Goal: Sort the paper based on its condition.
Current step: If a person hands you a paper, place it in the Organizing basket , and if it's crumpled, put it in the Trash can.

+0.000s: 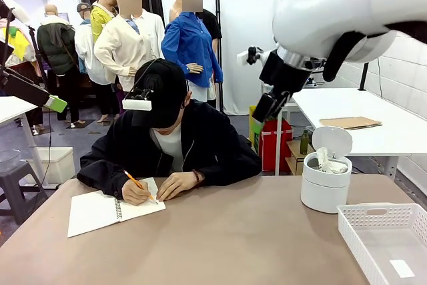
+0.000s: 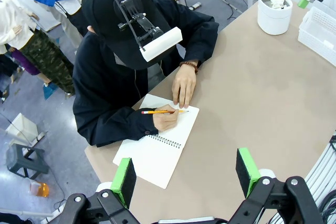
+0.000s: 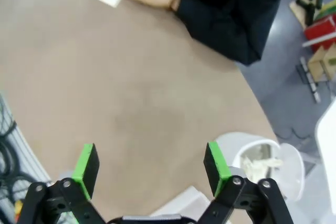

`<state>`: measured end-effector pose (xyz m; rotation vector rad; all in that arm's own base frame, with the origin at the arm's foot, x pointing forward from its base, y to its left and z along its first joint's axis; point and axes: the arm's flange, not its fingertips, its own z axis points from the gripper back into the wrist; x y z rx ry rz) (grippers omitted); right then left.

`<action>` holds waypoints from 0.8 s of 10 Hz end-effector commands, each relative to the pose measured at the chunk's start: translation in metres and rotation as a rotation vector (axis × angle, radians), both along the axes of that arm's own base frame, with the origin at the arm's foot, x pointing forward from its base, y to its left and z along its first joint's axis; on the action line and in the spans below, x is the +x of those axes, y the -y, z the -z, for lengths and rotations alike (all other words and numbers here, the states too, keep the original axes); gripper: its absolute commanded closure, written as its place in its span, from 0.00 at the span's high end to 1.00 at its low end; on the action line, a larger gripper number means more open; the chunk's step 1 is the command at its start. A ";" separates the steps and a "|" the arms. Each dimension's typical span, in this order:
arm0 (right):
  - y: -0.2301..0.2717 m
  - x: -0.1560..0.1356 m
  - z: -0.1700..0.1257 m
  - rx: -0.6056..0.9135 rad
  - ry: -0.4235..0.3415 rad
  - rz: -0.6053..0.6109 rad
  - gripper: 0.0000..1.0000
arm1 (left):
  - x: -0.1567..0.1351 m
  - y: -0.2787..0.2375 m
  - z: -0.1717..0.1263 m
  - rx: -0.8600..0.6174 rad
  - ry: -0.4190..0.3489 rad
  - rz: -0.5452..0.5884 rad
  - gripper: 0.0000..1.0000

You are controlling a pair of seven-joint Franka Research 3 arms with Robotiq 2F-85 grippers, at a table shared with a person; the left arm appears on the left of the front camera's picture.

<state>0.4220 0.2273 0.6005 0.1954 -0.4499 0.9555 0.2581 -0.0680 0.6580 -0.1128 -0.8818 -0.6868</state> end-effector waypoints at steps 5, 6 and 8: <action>-0.003 -0.015 -0.024 0.309 0.068 -0.022 1.00 | 0.000 -0.001 0.000 -0.001 0.001 -0.002 1.00; -0.006 -0.018 -0.026 0.328 0.096 -0.021 1.00 | 0.000 -0.001 0.000 -0.001 0.001 -0.002 1.00; -0.008 -0.023 -0.033 0.352 0.119 -0.036 1.00 | 0.000 -0.001 0.000 -0.001 0.001 -0.002 1.00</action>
